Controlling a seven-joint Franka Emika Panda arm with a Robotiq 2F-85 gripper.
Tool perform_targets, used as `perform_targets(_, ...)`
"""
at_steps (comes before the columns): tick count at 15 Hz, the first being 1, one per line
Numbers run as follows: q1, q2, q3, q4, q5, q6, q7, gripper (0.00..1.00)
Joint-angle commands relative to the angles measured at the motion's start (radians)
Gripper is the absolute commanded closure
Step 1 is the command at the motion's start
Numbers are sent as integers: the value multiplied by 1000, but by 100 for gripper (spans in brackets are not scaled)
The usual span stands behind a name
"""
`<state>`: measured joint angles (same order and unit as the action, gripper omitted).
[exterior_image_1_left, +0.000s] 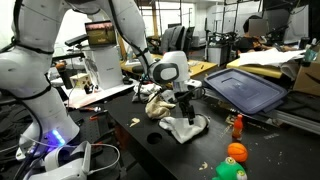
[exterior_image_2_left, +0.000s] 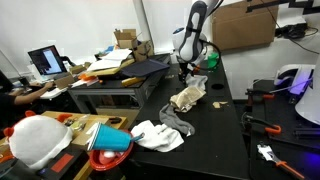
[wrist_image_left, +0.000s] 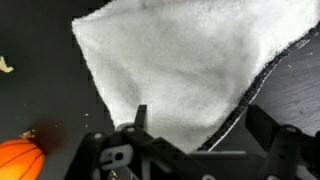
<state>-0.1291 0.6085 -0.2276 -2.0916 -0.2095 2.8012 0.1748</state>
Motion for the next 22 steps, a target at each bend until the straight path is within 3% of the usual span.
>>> perform_targets(1,10,3,-10,2,32,-1,-26,0)
perform_targets(8,29,14,-9,-6,30,17,-18,0)
perform_targets(13,46,103,1,9,42,121,-22,0)
perform_targets(17,113,208,-87,76,29,139,17,0)
perform_targets(22,228,315,-246,148,19,130,108,0)
